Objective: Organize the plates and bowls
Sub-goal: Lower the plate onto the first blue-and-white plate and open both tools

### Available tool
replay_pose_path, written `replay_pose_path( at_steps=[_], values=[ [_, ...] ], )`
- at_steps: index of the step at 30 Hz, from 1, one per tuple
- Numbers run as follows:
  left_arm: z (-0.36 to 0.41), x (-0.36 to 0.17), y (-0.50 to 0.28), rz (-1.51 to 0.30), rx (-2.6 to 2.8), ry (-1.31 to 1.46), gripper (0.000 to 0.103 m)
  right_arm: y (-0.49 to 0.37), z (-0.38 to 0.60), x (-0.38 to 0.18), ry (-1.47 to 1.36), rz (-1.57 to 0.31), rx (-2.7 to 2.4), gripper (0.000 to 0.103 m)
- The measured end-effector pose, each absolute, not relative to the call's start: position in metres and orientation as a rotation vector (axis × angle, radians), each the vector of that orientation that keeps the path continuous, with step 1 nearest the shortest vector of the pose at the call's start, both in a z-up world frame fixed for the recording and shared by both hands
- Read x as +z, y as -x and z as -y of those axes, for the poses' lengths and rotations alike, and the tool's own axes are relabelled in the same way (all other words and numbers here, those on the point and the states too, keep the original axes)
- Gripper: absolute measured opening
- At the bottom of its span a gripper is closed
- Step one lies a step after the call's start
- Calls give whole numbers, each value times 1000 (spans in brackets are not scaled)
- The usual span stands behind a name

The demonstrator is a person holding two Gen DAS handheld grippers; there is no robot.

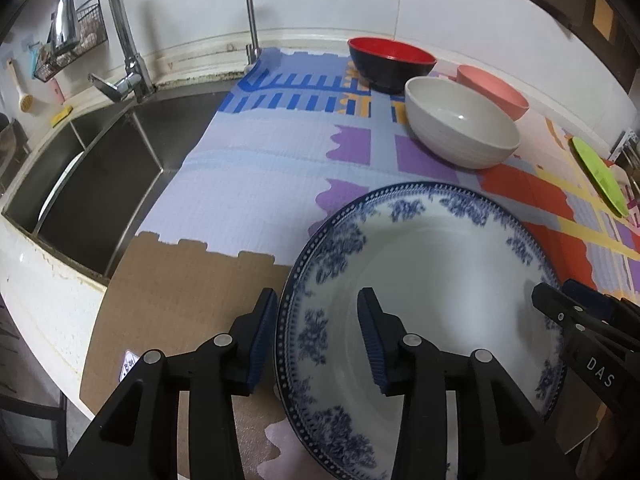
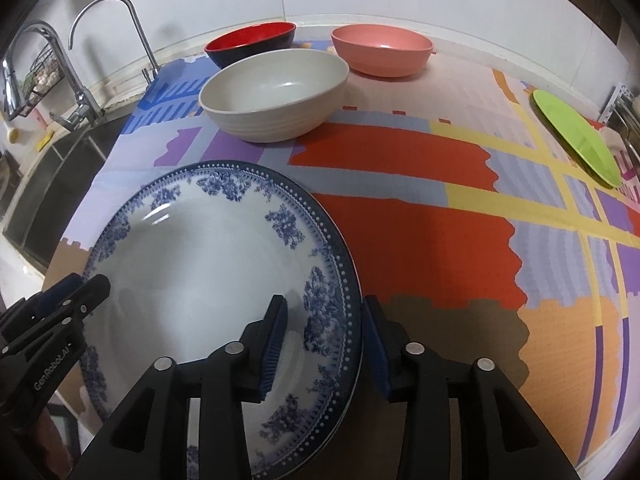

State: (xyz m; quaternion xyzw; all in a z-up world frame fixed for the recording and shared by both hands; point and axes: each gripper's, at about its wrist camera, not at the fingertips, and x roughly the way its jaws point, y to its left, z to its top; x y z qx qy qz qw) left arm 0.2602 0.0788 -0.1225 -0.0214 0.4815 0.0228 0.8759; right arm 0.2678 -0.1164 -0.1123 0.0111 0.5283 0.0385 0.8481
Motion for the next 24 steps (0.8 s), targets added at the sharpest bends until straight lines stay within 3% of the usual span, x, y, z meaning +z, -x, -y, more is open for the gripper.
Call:
replay_pose_path(
  at_steps=[4,12,24],
  values=[
    [-76,-113,-260,-971,49,29,49,-265,117,-103,-11,-1074,77,51],
    [-63,-90,-258,-903,4,0,61,-260,127,-88,-35,-1042,65,51],
    [-24,-54,-258,-807,-88,-39,66,-248,160,-53,-77,-951,1,51]
  ],
)
